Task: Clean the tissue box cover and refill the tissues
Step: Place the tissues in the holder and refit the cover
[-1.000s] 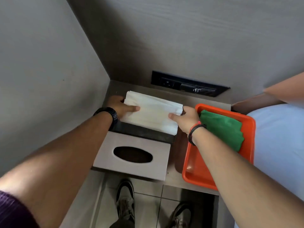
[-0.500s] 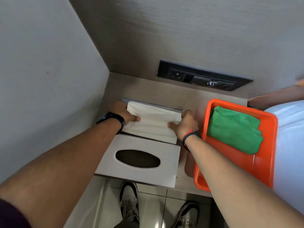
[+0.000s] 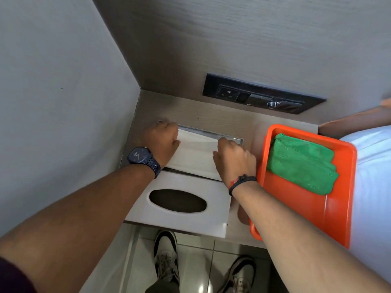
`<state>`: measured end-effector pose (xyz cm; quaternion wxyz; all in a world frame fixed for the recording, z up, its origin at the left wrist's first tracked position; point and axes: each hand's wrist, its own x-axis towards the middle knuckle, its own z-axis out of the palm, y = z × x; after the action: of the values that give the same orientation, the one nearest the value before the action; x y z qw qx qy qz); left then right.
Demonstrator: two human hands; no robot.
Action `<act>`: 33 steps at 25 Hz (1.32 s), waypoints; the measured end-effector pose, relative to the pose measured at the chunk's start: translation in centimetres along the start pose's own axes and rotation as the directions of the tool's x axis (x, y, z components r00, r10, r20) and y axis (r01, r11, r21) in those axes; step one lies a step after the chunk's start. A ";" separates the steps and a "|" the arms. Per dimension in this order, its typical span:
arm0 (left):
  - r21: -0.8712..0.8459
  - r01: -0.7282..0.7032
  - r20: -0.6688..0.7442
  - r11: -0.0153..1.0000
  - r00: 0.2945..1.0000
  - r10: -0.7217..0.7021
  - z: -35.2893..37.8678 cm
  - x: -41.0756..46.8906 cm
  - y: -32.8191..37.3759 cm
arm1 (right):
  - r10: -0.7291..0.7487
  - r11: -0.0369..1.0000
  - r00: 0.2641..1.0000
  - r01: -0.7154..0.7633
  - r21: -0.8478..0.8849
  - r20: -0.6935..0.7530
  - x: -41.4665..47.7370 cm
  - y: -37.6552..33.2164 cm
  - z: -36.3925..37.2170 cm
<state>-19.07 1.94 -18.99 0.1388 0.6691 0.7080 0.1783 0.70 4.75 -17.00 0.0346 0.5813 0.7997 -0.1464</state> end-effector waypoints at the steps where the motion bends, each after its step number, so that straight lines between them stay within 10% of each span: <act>1: -0.030 -0.060 0.049 0.998 0.997 0.061 0.2 -0.1 0.0 | -0.016 1.000 0.999 0.016 0.012 0.037 0.0 0.1 -0.1; 8: 0.152 -0.219 0.428 0.964 0.893 0.136 1.0 -0.1 -0.5 | -0.198 0.973 0.934 0.224 -0.053 0.298 -0.1 1.4 1.3; 16: 0.251 -0.245 0.453 0.936 0.885 0.110 2.1 -0.2 -0.4 | -0.223 0.942 0.929 0.283 -0.180 0.294 0.4 1.1 2.2; 22: 0.019 -0.193 0.360 0.981 0.917 0.173 -1.0 -3.0 -0.6 | -0.263 0.965 0.956 0.258 0.055 0.129 -1.7 0.7 -0.6; 28: 0.299 -0.251 0.676 0.921 0.736 -0.019 -4.1 -8.8 -1.7 | -0.365 0.912 0.834 0.410 -0.021 0.414 -7.3 -0.3 -1.7; 33: 0.435 -0.310 0.643 0.846 0.764 -0.051 -2.2 -12.2 -2.5 | -0.353 0.851 0.800 0.490 -0.189 0.485 -10.0 0.0 1.5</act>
<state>-21.50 -10.50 -18.62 0.1704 0.7502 0.5903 -0.2443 3.72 -4.83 -16.17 0.2669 0.3264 0.8942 -0.1507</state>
